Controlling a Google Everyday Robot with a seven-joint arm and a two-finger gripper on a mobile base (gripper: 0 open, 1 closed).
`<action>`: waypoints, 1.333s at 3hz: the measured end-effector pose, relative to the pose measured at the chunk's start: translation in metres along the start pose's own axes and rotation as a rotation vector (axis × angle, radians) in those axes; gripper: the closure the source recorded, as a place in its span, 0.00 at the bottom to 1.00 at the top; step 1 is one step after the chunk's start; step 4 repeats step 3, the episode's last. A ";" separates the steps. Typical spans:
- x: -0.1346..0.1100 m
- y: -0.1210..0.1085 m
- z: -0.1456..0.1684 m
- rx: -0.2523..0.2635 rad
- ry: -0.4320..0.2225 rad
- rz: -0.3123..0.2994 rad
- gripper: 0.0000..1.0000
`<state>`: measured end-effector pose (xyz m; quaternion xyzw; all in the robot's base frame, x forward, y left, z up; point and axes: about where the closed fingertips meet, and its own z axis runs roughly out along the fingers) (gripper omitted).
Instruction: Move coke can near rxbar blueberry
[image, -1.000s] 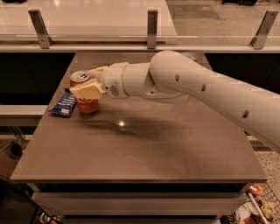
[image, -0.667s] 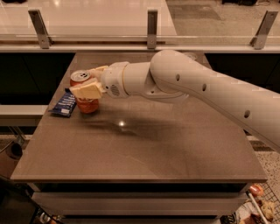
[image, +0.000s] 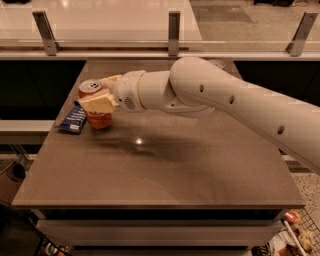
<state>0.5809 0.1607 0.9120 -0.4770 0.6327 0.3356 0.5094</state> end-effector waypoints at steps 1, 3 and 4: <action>-0.001 0.002 0.001 -0.003 0.000 -0.002 0.12; -0.002 0.003 0.003 -0.006 -0.001 -0.004 0.00; -0.002 0.003 0.003 -0.006 -0.001 -0.004 0.00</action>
Offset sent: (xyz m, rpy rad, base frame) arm -0.0010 0.0017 0.0005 -0.0002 -0.0009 0.0030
